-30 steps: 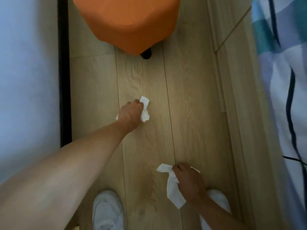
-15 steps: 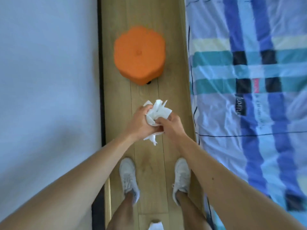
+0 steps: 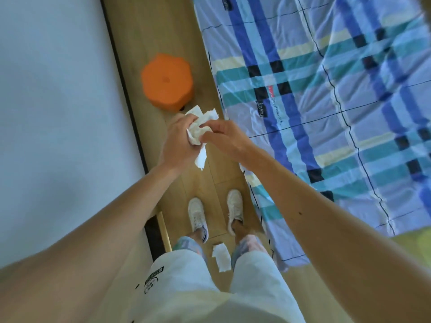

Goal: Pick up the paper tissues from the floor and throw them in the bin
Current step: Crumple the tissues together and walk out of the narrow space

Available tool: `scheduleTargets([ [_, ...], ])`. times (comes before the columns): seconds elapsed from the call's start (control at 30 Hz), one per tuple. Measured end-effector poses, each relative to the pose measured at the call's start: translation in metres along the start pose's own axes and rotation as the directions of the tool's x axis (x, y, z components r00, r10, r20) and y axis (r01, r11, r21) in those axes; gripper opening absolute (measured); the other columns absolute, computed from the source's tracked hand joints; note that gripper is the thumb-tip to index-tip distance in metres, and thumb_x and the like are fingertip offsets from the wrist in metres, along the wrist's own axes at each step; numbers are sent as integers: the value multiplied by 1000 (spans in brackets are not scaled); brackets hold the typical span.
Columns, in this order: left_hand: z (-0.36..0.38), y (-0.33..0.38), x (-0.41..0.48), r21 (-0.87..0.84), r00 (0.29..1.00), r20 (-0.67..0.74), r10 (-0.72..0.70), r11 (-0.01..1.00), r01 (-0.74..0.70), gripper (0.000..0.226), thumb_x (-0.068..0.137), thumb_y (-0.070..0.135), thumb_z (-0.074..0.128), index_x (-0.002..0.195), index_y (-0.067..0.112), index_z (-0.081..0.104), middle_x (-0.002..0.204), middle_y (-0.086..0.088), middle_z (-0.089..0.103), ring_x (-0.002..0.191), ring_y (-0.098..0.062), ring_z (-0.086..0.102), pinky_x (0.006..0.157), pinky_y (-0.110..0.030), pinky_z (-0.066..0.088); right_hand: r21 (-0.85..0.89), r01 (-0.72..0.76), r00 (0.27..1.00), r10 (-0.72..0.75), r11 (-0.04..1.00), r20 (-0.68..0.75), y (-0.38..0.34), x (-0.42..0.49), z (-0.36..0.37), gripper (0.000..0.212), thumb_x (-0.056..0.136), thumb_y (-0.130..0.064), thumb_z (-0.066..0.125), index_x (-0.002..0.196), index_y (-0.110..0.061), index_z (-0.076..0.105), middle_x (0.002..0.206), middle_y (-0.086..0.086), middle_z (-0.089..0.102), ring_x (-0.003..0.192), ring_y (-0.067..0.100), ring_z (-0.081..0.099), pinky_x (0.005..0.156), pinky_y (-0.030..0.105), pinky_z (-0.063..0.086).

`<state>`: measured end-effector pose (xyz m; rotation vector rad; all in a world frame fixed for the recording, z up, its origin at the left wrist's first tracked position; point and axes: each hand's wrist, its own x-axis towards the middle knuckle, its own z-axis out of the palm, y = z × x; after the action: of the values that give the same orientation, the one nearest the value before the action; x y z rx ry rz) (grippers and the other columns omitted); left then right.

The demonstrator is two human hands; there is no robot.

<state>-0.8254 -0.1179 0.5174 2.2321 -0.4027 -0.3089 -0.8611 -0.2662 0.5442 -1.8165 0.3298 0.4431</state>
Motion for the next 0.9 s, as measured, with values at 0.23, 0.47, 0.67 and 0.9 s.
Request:
scheduleTargets([
  [0.23,-13,30,-61,39,999,-36,16,999,-15,35,83,35,77,105,12,64,102,-7,66,86,-19,58,70,-28,50,-54,37,999,-39,998,-36,-6,-61,12,21,80,-25,70,100,-21,77,83,-14,70,76,-2,65,72,29,53],
  [0.47,5,76,-131,121,984,-178,-18,992,40,38,83,24,79,116,13,63,113,-7,63,96,-18,61,79,-30,54,-75,184,983,-185,980,-9,7,-131,4,9,74,-32,70,83,-37,71,74,-25,67,72,-6,62,65,21,46],
  [0.67,49,133,-218,130,930,-359,-74,983,128,43,81,21,79,120,12,61,118,-6,62,96,-15,57,76,-24,46,-120,254,967,-250,960,51,32,-215,-13,20,68,-36,71,88,-33,72,74,-19,66,67,-2,61,63,20,43],
  [0.9,93,160,-314,115,908,-377,-181,964,240,47,80,22,79,121,10,61,117,-8,60,94,-23,63,72,-27,45,-96,241,964,-228,966,135,78,-305,-13,22,65,-42,71,85,-34,74,78,-16,72,74,2,68,64,22,50],
])
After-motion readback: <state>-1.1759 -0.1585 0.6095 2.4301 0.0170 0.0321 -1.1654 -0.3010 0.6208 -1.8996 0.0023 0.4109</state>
